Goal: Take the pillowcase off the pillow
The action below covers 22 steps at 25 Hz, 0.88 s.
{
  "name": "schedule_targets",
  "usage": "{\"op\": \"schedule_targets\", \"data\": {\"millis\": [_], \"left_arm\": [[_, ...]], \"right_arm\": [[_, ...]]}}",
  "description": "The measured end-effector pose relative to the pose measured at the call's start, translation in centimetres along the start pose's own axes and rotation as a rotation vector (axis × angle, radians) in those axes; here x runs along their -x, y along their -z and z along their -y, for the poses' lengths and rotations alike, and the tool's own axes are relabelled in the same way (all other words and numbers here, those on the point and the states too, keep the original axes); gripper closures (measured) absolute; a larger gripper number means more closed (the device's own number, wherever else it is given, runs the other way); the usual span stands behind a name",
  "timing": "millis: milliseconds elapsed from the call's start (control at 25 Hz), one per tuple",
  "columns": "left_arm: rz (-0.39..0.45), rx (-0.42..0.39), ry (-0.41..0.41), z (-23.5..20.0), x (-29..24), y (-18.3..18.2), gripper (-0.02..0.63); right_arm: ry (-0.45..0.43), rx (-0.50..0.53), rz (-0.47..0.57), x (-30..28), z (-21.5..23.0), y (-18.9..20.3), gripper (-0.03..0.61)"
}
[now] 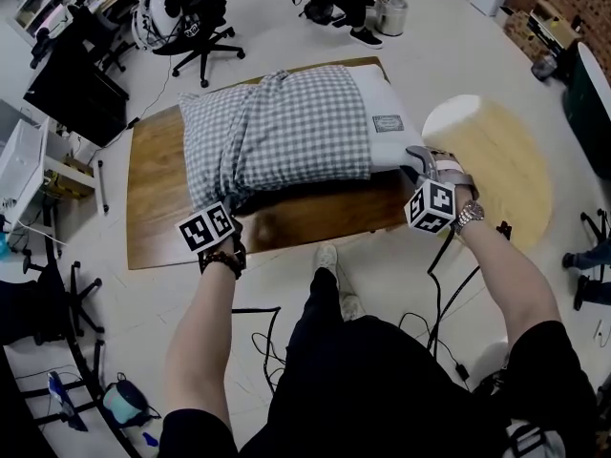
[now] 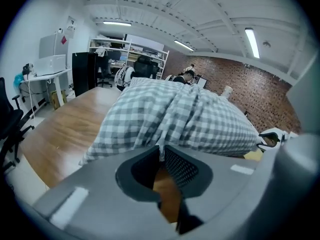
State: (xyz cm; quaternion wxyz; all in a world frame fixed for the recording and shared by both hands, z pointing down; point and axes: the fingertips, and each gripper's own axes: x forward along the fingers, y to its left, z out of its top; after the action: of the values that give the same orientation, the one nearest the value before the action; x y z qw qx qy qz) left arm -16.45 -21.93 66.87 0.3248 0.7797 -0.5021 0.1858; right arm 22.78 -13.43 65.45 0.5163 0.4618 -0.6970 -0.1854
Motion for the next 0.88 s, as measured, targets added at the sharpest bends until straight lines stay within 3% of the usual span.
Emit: {"op": "schedule_targets", "data": {"millis": [440, 880], "left_arm": [[0.112, -0.156, 0.075, 6.1, 6.7, -2.0, 0.578], [0.112, -0.315, 0.172, 12.4, 9.7, -6.4, 0.523]], "right_arm": [[-0.028, -0.087, 0.064, 6.5, -0.9, -1.8, 0.414], [-0.037, -0.141, 0.085, 9.3, 3.2, -5.2, 0.414]]}}
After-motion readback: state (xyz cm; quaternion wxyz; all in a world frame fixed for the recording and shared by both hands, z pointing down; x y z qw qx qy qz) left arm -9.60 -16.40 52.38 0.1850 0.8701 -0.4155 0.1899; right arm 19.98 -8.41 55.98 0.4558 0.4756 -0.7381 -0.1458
